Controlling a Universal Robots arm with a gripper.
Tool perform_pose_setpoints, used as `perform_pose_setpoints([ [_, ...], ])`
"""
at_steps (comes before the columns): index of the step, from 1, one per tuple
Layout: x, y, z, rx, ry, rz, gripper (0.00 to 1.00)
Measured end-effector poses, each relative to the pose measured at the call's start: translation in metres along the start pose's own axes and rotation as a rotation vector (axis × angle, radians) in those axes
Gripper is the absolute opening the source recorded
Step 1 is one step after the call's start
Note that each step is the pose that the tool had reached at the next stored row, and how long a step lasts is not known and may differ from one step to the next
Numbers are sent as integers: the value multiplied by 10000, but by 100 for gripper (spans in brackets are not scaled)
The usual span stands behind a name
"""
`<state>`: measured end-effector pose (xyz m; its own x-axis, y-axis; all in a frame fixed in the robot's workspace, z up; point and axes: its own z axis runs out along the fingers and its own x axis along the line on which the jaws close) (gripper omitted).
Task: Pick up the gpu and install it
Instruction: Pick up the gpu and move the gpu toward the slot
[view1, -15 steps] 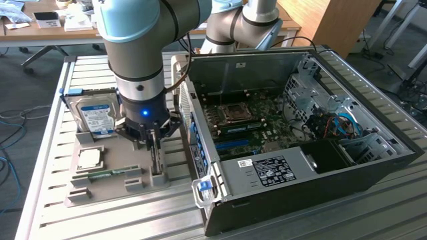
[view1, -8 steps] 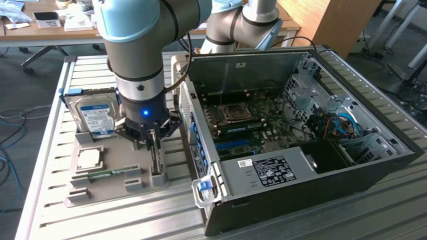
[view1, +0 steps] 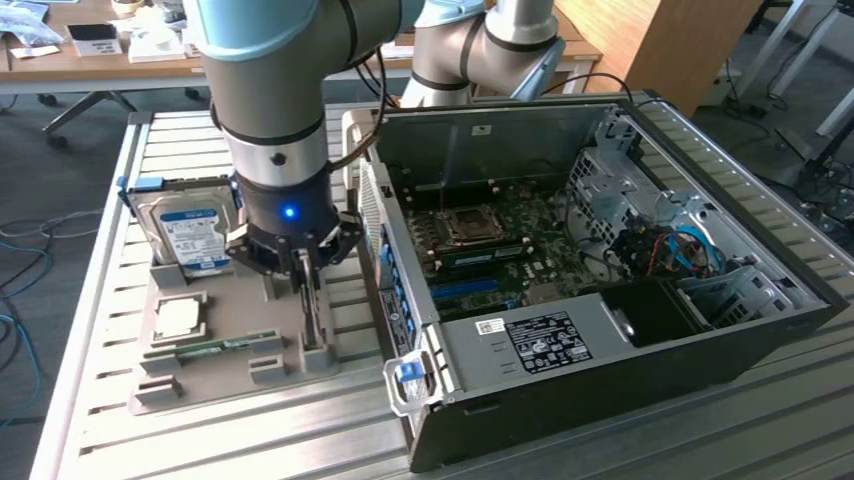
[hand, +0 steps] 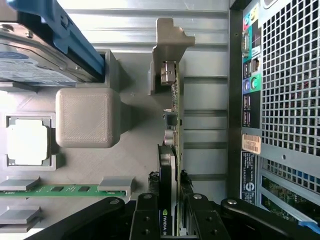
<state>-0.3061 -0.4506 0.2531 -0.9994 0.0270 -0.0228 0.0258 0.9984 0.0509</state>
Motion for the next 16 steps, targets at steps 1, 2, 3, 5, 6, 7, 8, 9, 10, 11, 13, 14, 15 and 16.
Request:
perform_pose_setpoints([
  [1,-1,2,-28,0,-1,0,27],
  [2,-1,3,-55,0,0,0,27],
  [3,-2,4,-80,0,0,0,27],
  [5,-3,7,-132,0,-1,0,27],
  [6,-4,8,-162,0,0,0,27],
  [7,-4,10,-191,0,0,1,27],
  [8,-5,11,-216,0,-1,0,27],
  [9,-5,12,-239,0,-1,0,27],
  [10,-6,13,-260,0,0,0,27],
  [11,-7,14,-274,0,-1,0,27],
  [13,-7,15,-303,0,0,0,27],
  [14,-7,16,-322,0,-1,0,27],
  [15,-8,17,-338,0,-1,0,27],
  [16,-8,18,-350,-1,-1,0,27],
])
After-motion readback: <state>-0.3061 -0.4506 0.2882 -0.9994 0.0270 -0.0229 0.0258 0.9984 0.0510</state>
